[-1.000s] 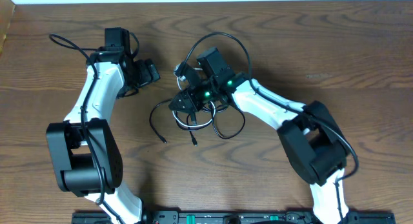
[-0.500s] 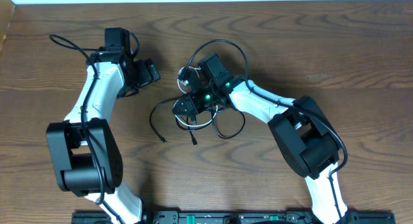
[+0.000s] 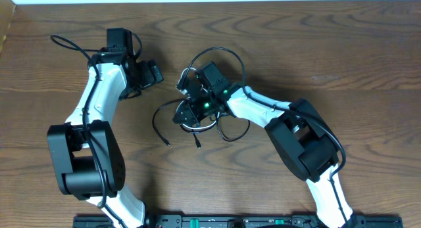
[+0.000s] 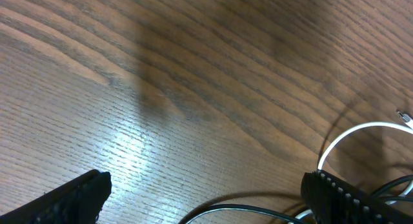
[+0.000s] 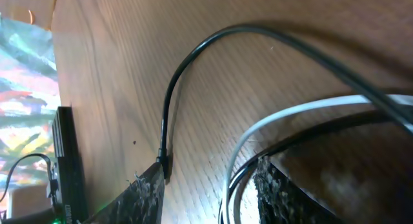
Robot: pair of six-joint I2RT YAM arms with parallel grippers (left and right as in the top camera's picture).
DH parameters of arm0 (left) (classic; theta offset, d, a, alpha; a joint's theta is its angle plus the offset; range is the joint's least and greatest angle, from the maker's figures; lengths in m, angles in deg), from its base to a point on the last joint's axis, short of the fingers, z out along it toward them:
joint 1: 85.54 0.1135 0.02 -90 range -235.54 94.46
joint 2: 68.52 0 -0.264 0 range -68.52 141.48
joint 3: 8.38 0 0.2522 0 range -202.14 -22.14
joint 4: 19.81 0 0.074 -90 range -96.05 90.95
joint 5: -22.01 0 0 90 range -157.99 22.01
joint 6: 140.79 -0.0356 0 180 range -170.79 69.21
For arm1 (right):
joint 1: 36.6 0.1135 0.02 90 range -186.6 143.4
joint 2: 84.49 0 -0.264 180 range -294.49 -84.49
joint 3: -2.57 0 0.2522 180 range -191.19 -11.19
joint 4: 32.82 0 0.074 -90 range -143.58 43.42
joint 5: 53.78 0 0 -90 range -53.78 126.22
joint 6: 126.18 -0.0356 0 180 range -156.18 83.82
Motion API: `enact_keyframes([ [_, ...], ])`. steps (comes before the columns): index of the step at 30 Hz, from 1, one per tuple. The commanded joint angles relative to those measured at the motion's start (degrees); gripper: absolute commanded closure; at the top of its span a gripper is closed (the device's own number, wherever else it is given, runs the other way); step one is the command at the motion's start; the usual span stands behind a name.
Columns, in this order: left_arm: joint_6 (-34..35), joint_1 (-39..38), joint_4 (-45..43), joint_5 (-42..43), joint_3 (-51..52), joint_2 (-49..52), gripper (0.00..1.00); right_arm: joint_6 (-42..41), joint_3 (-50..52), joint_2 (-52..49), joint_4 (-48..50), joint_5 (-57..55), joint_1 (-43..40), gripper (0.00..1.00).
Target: Untangle cables
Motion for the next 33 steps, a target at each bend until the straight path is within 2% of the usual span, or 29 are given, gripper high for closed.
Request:
enact_keyframes([
  [1,-0.3,0.2,0.2,0.1,0.4,0.9,0.01,-0.5,-0.3,-1.8,0.4,-0.9,0.8,0.58],
  [8,-0.3,0.2,0.2,0.1,0.4,0.9,0.01,-0.4,-0.3,-2.5,1.1,-1.3,1.9,0.60],
  [11,-0.3,0.2,0.2,0.1,0.4,0.9,0.01,-0.4,-0.3,-2.5,2.1,-1.7,2.1,0.74],
  [13,-0.3,0.2,0.2,0.1,0.4,0.9,0.01,-0.5,-0.3,-2.5,3.0,-1.6,2.0,0.78],
  [20,-0.3,0.2,0.2,0.1,0.4,0.9,0.01,-3.4,-0.3,-2.5,3.6,0.3,1.2,0.78],
  [25,-0.3,0.2,0.2,0.1,0.4,0.9,0.01,-3.4,-0.3,-3.0,2.4,0.3,1.5,0.83],
  [33,-0.3,0.2,0.2,0.1,0.4,0.9,0.01,-3.4,-0.3,-5.6,2.7,1.6,2.6,0.86],
])
